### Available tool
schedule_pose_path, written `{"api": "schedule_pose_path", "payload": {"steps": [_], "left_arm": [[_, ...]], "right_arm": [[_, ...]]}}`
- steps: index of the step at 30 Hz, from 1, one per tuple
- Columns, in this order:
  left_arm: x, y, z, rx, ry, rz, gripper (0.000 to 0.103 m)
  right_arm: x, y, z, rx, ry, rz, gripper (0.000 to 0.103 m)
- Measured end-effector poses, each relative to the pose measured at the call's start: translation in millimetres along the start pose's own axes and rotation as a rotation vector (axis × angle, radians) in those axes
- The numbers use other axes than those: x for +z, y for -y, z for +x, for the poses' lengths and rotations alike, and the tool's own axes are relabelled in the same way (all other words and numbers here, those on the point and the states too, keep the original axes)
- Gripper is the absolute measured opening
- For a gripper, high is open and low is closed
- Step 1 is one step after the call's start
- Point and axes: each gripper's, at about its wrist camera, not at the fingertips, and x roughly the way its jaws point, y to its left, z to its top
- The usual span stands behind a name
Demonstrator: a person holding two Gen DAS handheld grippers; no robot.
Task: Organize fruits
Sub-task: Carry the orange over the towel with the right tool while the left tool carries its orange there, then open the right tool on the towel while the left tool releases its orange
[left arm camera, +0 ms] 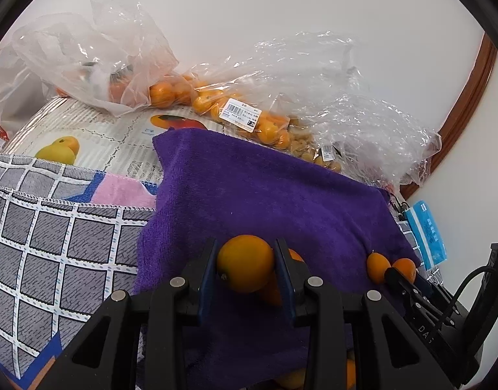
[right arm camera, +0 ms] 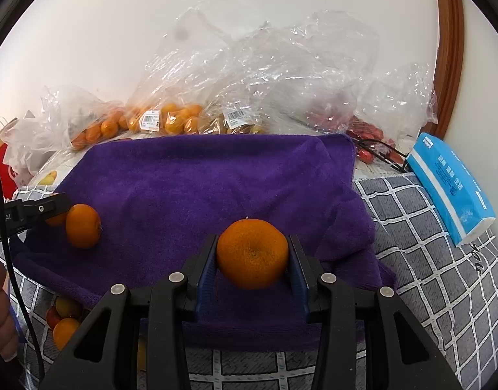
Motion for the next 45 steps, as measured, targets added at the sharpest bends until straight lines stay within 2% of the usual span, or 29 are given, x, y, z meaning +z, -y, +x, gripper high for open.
{"api": "schedule_pose_path", "payload": {"steps": [16,21,24,29,45], "left_arm": [[0.1,1.4,0.7,-0.005,-0.005,0.011,0.033],[0.2,3.1,-0.1,-0.013,-0.007,0.024,0.039],[-0.3,6.6,-3.1,-0.012,0.011,0.040,0.047],[-0.6,10.2,-9.6,-0.008,0.041,0.062,0.053],[-1.7,17.2,-20.9,0.040,0.118,0.074,0.054]], "right_arm": [[0.2,0.1,-0.5,-0.013,0.005,-0.008,0.041],[0.7,-0.6,-4.7,-0.018,0.024,-0.007,0.048],[1.1,-1.1,-6.4,-0.022,0.031,-0.006,0.050],[0.8,-2.1,-8.7,-0.035,0.046,-0.007,0.055],[1.9,1.8,-13.7,-0.083,0.085,0.006,0.056]]}}
